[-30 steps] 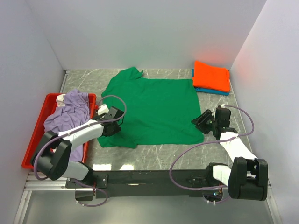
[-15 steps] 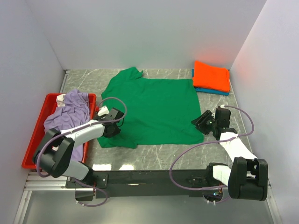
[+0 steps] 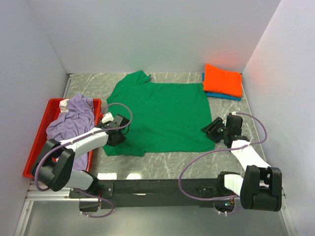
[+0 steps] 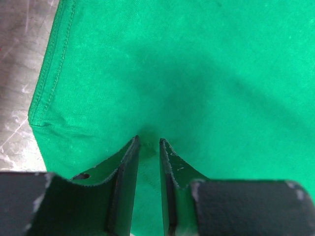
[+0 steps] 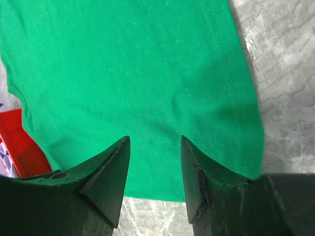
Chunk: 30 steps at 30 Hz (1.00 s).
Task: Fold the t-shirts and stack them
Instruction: Flatten the tshirt out
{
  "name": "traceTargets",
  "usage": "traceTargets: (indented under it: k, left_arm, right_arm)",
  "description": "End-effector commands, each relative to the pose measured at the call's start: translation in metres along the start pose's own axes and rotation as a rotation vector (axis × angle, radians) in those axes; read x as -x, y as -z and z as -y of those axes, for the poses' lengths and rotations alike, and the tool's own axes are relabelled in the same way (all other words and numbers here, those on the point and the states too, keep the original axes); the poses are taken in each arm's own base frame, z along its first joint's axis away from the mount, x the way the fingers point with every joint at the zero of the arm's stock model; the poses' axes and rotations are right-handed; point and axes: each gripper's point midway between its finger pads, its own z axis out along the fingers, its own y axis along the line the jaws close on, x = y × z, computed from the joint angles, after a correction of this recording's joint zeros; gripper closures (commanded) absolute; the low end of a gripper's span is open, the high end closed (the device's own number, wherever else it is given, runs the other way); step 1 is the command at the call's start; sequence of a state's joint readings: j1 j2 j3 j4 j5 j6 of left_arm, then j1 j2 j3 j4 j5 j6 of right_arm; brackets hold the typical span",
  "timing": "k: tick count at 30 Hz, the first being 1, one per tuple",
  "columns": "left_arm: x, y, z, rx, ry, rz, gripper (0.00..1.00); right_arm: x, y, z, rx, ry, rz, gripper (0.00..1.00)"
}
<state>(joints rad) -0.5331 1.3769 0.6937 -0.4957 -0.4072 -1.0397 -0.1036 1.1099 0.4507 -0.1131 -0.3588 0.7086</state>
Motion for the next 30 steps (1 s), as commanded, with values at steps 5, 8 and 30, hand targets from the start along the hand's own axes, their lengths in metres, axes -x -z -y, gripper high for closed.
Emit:
traceTargets:
  k: [5, 8, 30]
  left_arm:
    - [-0.003, 0.001, -0.003, 0.008, -0.021, -0.018, 0.72]
    - [-0.003, 0.002, -0.002, 0.006, -0.026, -0.022, 0.74]
    - [0.021, 0.047, 0.015, -0.149, -0.024, 0.021, 0.99]
  right_arm:
    - [0.005, -0.001, -0.002, 0.022, 0.011, 0.02, 0.47]
    - [0.004, -0.001, -0.002, 0.024, 0.012, 0.019, 0.47]
    - [0.006, 0.011, 0.02, -0.109, -0.07, 0.041, 0.47]
